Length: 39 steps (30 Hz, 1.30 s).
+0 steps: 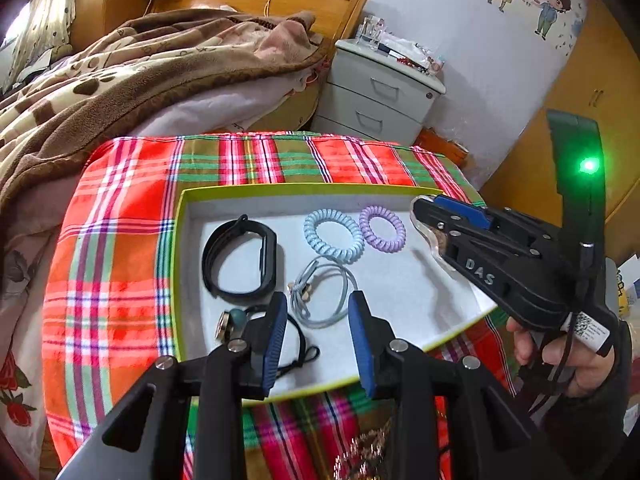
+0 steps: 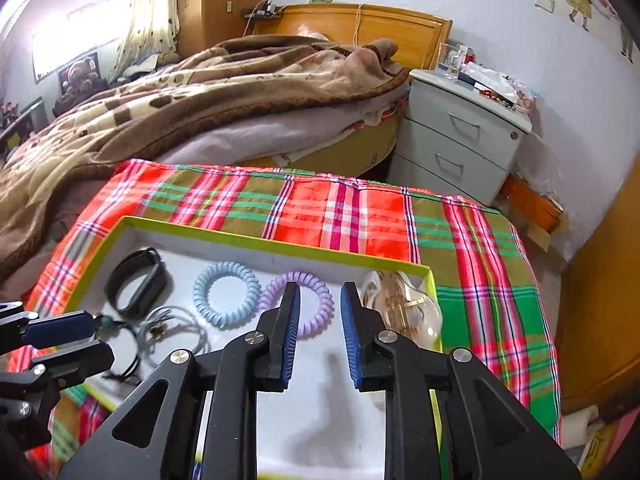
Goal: Organize jewelry
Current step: 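Move both tools back to the jewelry pile beside the box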
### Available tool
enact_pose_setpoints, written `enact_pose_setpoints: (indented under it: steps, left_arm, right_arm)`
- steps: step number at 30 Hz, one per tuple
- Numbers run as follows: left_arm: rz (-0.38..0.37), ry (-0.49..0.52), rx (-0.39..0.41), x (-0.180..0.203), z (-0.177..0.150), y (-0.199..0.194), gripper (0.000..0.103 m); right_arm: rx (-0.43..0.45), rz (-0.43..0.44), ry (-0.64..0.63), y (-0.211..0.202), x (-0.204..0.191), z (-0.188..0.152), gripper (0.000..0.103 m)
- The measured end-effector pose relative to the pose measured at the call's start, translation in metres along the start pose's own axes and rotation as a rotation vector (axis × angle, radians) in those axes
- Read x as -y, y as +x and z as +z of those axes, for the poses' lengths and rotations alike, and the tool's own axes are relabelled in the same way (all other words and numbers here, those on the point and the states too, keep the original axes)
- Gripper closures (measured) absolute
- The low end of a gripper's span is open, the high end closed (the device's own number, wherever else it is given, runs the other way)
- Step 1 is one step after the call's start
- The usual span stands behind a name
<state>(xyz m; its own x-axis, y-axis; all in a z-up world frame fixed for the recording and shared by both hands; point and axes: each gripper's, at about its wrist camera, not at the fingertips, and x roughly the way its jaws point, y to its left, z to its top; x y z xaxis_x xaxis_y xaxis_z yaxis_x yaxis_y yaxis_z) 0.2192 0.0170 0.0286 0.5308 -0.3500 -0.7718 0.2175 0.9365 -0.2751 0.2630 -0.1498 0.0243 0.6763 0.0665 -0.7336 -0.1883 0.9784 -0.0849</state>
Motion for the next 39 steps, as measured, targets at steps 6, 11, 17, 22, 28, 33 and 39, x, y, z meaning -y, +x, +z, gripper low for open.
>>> enact_pose_setpoints:
  steps: [6,11,17,22,28,33,39]
  left_arm:
    - [-0.007,-0.009,0.019,-0.001,-0.017,-0.020,0.070]
    - [-0.010,-0.034,0.030,-0.007,-0.036,-0.036,0.069]
    - [-0.004,-0.058,0.024,-0.015,-0.057,-0.046,0.069]
    - [-0.013,-0.067,0.015,-0.017,-0.072,-0.049,0.069]
    - [-0.024,-0.074,0.000,-0.019,-0.084,-0.048,0.069]
    - [-0.029,-0.074,-0.008,-0.018,-0.089,-0.048,0.069]
    - [-0.035,-0.068,-0.010,-0.017,-0.091,-0.048,0.069]
  right_arm:
    - [0.042,0.020,0.029,-0.032,0.004,-0.016,0.081]
    - [0.061,0.047,0.055,-0.056,0.007,-0.038,0.081]
    - [0.048,0.080,0.097,-0.072,0.009,-0.072,0.081]
    - [0.000,0.095,0.128,-0.071,0.012,-0.100,0.081]
    - [-0.040,0.139,0.158,-0.068,0.012,-0.127,0.081]
    - [-0.058,0.150,0.154,-0.065,0.009,-0.133,0.078]
    - [-0.070,0.160,0.122,-0.062,-0.002,-0.136,0.077]
